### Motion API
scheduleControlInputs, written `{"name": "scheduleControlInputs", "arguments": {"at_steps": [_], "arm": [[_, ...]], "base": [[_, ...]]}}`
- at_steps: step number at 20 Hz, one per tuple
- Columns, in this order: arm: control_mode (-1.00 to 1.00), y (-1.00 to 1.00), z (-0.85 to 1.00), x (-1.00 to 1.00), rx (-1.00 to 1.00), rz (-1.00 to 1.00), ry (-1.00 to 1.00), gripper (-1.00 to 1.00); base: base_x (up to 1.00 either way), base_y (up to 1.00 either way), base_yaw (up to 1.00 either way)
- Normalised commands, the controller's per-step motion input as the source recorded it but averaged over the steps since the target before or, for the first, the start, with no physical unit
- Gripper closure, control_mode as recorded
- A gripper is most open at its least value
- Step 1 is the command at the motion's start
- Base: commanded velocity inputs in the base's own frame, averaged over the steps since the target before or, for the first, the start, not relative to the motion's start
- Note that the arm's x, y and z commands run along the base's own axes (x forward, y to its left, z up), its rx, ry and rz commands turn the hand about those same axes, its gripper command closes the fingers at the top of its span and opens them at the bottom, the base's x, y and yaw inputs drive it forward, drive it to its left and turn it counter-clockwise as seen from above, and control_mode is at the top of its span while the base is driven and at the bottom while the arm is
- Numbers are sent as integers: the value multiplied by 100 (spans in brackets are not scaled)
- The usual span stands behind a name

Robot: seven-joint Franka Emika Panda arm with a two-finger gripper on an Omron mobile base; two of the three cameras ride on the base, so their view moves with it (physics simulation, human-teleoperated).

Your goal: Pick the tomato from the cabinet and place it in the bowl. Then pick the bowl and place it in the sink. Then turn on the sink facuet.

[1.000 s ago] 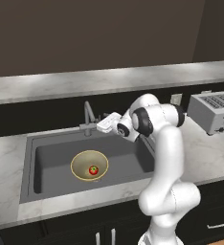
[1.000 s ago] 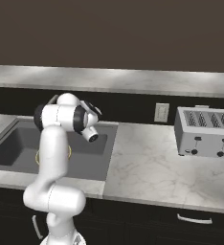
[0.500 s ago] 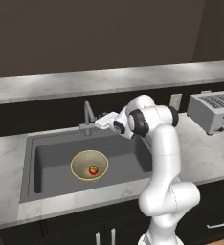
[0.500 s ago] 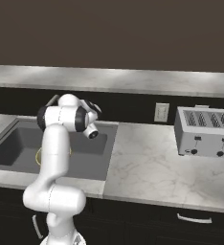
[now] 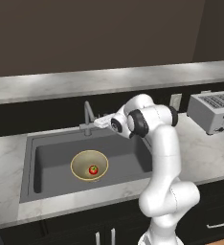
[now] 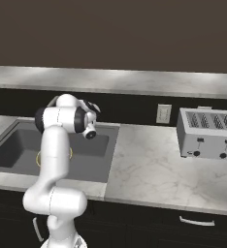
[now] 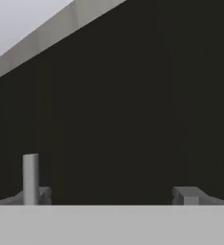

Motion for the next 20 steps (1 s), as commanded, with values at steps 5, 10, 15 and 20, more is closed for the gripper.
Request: {"name": "scheduleControlInputs", "arguments": {"at_steps": [5,10,15,20], "arm": [[-100,-61,0,-6,8,-4,9,100],[-100,-94,0,-10,16,-3,11,100],[-100,-100,0,-21,22,-2,10,100],[-100,-100,0,-24,25,-1,9,100]], "base": [[0,0,0],[0,0,0],[0,0,0],[0,0,0]]}}
